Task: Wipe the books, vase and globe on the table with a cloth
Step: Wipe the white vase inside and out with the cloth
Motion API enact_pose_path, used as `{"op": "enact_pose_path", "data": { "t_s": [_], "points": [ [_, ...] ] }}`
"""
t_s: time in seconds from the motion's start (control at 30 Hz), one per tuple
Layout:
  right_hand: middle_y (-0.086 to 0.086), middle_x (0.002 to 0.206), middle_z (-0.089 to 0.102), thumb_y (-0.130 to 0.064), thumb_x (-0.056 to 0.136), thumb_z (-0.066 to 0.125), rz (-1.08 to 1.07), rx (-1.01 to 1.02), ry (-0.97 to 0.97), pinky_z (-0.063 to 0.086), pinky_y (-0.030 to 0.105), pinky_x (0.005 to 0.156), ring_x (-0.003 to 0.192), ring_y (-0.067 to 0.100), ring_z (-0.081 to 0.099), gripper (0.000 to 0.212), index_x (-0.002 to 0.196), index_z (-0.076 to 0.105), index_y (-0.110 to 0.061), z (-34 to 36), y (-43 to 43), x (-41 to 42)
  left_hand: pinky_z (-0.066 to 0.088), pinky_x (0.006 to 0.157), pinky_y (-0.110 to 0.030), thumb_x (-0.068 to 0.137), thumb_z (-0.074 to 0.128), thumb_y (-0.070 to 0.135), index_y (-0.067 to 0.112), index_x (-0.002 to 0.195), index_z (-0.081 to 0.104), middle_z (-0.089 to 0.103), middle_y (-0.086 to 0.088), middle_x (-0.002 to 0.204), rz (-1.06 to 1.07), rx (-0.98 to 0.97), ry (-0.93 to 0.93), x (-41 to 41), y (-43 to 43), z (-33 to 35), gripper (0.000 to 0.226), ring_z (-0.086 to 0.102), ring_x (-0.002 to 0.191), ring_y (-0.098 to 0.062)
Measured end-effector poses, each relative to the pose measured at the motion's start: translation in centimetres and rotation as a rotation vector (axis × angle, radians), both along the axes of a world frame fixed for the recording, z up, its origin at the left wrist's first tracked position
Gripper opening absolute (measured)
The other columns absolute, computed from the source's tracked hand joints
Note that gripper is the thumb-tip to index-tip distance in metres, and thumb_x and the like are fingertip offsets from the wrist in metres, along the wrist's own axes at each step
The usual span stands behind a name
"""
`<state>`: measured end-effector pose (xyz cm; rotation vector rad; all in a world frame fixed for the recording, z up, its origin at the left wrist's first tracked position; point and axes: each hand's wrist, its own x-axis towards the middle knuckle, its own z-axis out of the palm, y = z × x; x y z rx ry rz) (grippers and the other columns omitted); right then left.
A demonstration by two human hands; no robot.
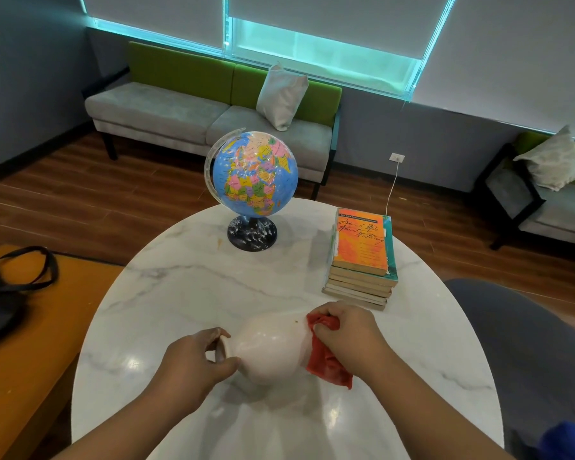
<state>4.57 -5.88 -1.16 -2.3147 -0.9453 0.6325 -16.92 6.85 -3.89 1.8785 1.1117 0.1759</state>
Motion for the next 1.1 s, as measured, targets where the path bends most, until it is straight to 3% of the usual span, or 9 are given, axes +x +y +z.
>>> {"op": "enact_pose_path", "data": {
  "t_s": [0.1, 0.27, 0.4, 0.6, 0.7, 0.87, 0.93, 1.0, 1.1],
  "points": [
    [-0.007, 0.097, 0.066, -0.011, 0.088, 0.056, -0.050, 0.016, 0.080, 0.042, 0.005, 0.049, 0.078, 0.005, 0.060, 0.026, 0.090, 0.069, -0.034, 0.6, 0.0, 0.6, 0.044, 0.062, -0.012, 0.076, 0.077, 0.026, 0.030, 0.100, 0.064, 0.065, 0.014, 0.093, -0.001, -0.006, -0.010, 0.0, -0.1, 0.0, 0.028, 0.067, 0.076, -0.004],
    [-0.011, 0.101, 0.063, -0.014, 0.087, 0.058, 0.012, -0.038, -0.063, 0.045, 0.013, 0.077, 0.092, 0.005, 0.057, 0.025, 0.094, 0.070, -0.035, 0.4, 0.2, 0.1, 0.044, 0.064, -0.011, 0.075, 0.076, 0.028, 0.029, 0.102, 0.065, 0.065, 0.016, 0.092, -0.006, 0.024, 0.002, 0.3, 0.0, -0.1, 0.029, 0.063, 0.082, 0.000],
    [-0.012, 0.098, 0.062, -0.011, 0.086, 0.060, 0.035, 0.044, 0.057, 0.044, 0.005, 0.057, 0.080, 0.002, 0.059, 0.025, 0.093, 0.073, -0.030, 0.8, -0.3, -0.4, 0.046, 0.061, -0.011, 0.074, 0.077, 0.028, 0.031, 0.099, 0.065, 0.066, 0.016, 0.087, 0.005, 0.022, -0.001, 0.3, -0.3, 0.1, 0.028, 0.065, 0.075, 0.000],
    [-0.018, 0.097, 0.056, -0.012, 0.084, 0.060, -0.023, 0.057, -0.066, 0.042, 0.015, 0.083, 0.093, 0.004, 0.054, 0.025, 0.091, 0.068, -0.035, -0.2, -0.6, -1.8, 0.040, 0.061, -0.007, 0.074, 0.077, 0.028, 0.032, 0.098, 0.063, 0.062, 0.021, 0.087, 0.020, 0.046, -0.005, 0.7, -0.6, 0.5, 0.028, 0.063, 0.082, 0.000],
    [-0.020, 0.097, 0.056, -0.011, 0.084, 0.062, 0.040, 0.104, 0.010, 0.046, 0.006, 0.073, 0.092, 0.001, 0.055, 0.030, 0.083, 0.064, -0.041, 0.2, -1.1, -2.4, 0.043, 0.060, -0.009, 0.073, 0.077, 0.028, 0.033, 0.096, 0.064, 0.063, 0.021, 0.087, 0.018, 0.050, 0.004, 0.7, -0.7, 0.5, 0.027, 0.064, 0.077, -0.002],
    [-0.016, 0.091, 0.062, -0.012, 0.083, 0.060, -0.157, 0.128, 0.073, 0.058, 0.037, 0.077, 0.086, 0.011, 0.062, 0.026, 0.083, 0.071, -0.035, -0.3, -0.8, -1.2, 0.049, 0.065, -0.018, 0.073, 0.075, 0.028, 0.033, 0.089, 0.063, 0.065, 0.017, 0.087, -0.001, 0.084, -0.007, 1.1, -1.0, 1.0, 0.021, 0.066, 0.074, -0.007],
    [-0.016, 0.096, 0.061, -0.012, 0.084, 0.060, -0.072, 0.128, 0.046, 0.057, 0.024, 0.074, 0.091, 0.007, 0.059, 0.025, 0.086, 0.070, -0.035, -0.1, -0.8, -1.6, 0.050, 0.067, -0.018, 0.074, 0.075, 0.028, 0.034, 0.090, 0.061, 0.064, 0.018, 0.088, -0.009, 0.086, 0.007, 1.1, -1.0, 1.0, 0.022, 0.066, 0.075, -0.006],
    [-0.013, 0.100, 0.062, -0.011, 0.086, 0.060, -0.033, 0.134, 0.103, 0.050, 0.011, 0.057, 0.089, 0.006, 0.059, 0.025, 0.086, 0.070, -0.034, 0.3, -1.0, -1.5, 0.049, 0.064, -0.016, 0.073, 0.076, 0.028, 0.034, 0.095, 0.061, 0.062, 0.020, 0.089, -0.011, 0.075, 0.011, 1.0, -0.9, 1.0, 0.027, 0.066, 0.073, -0.006],
    [-0.009, 0.098, 0.065, -0.013, 0.087, 0.057, -0.106, 0.080, 0.085, 0.054, 0.018, 0.063, 0.082, 0.007, 0.061, 0.024, 0.087, 0.069, -0.033, 0.5, -0.9, -0.5, 0.047, 0.062, -0.012, 0.074, 0.076, 0.029, 0.034, 0.097, 0.062, 0.062, 0.020, 0.090, -0.033, 0.088, 0.006, 1.1, -1.0, 1.0, 0.028, 0.066, 0.072, -0.004]
  ]
}}
